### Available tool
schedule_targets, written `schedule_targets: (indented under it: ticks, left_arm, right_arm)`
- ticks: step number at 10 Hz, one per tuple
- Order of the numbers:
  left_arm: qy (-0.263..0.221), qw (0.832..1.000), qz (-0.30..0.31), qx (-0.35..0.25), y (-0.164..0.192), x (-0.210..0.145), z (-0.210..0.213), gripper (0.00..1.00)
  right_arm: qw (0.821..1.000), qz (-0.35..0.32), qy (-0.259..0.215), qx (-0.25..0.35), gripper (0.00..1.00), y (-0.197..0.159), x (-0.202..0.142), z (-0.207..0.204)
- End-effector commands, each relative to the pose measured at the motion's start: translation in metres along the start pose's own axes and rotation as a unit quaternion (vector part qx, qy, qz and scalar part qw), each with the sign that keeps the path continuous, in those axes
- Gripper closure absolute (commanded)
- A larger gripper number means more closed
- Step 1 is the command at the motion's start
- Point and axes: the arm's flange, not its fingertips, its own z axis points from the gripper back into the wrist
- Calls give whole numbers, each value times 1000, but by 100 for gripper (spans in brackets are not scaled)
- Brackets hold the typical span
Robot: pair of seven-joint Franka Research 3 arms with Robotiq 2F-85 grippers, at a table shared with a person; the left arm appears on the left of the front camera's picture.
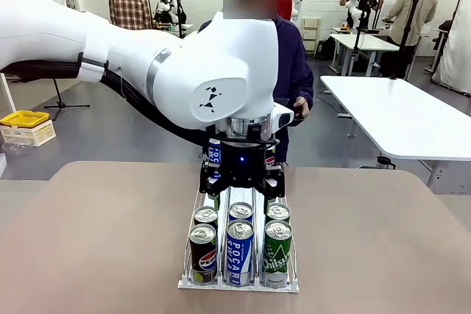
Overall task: Retrieve and hand over the desired beverage to the person.
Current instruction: Pick up a can of the same type that the person held from the Automatic Can Dispenser.
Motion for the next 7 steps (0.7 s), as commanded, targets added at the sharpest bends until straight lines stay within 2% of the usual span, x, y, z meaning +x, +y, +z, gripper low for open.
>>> schedule_targets:
  ticks: [1, 4, 7]
  left_arm:
    - [-7, 999, 27, -21, 0, -18, -7, 0]
    - [-1, 999, 34, -11, 1, -23, -21, 0]
    - [-14, 999, 41, 9, 6, -19, -23, 0]
  right_arm:
    - [1000, 3, -5, 12, 0, -1, 1, -1]
    - [1000, 3, -5, 12, 0, -1, 1, -1]
    - [1000, 3, -5, 12, 0, -1, 1, -1]
